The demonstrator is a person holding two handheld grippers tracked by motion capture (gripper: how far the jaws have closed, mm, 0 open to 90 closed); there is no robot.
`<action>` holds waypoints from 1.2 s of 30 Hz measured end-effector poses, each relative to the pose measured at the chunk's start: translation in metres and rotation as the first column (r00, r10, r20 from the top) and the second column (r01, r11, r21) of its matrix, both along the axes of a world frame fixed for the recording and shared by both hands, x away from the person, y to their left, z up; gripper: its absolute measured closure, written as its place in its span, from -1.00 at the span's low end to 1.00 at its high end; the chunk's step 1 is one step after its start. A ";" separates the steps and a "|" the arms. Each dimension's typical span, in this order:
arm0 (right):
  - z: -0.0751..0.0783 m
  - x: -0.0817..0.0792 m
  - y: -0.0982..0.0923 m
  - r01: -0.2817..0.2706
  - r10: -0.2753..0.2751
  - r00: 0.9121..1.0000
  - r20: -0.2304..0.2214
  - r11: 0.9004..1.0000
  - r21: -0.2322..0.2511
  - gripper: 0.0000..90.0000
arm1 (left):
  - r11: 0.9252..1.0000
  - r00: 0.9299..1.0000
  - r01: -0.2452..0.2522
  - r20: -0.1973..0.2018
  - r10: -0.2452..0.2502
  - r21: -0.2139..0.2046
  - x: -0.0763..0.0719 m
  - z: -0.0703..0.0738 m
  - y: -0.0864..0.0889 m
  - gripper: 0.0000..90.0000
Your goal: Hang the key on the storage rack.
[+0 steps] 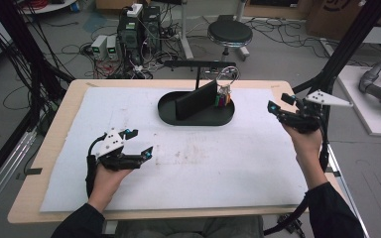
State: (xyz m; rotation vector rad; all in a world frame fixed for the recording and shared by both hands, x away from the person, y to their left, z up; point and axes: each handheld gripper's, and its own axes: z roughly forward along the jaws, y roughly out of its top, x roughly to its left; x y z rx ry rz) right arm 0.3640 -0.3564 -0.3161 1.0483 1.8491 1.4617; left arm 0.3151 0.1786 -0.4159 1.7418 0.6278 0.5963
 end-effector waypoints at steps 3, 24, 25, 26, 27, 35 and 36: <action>-0.016 -0.014 -0.005 -0.010 0.010 1.000 0.002 1.000 0.004 -0.33 | 1.000 1.000 -0.012 0.004 0.012 0.005 0.001 -0.001 0.000 -0.56; -0.088 -0.039 -0.018 0.038 -0.038 0.998 -0.059 0.999 -0.015 -0.36 | 0.997 0.998 -0.058 0.021 0.057 0.044 -0.004 -0.003 0.009 -0.56; -0.089 -0.039 -0.019 0.038 -0.039 0.998 -0.058 0.999 -0.019 -0.36 | 0.997 0.998 -0.058 0.023 0.057 0.043 -0.004 -0.003 0.010 -0.56; -0.089 -0.038 -0.019 0.039 -0.040 0.997 -0.064 0.999 -0.023 -0.36 | 0.997 0.998 -0.058 0.022 0.057 0.043 -0.004 -0.003 0.010 -0.56; -0.090 -0.037 -0.019 0.038 -0.040 0.997 -0.067 0.999 -0.028 -0.36 | 0.997 0.998 -0.065 0.022 0.064 0.043 -0.004 -0.003 0.011 -0.56; -0.095 -0.034 -0.020 0.042 -0.045 0.995 -0.090 0.998 -0.039 -0.38 | 0.996 0.997 -0.076 0.022 0.075 0.047 -0.004 -0.004 0.014 -0.56; -0.095 -0.034 -0.020 0.041 -0.045 0.995 -0.093 0.998 -0.039 -0.38 | 0.996 0.997 -0.077 0.020 0.076 0.049 -0.004 -0.004 0.014 -0.56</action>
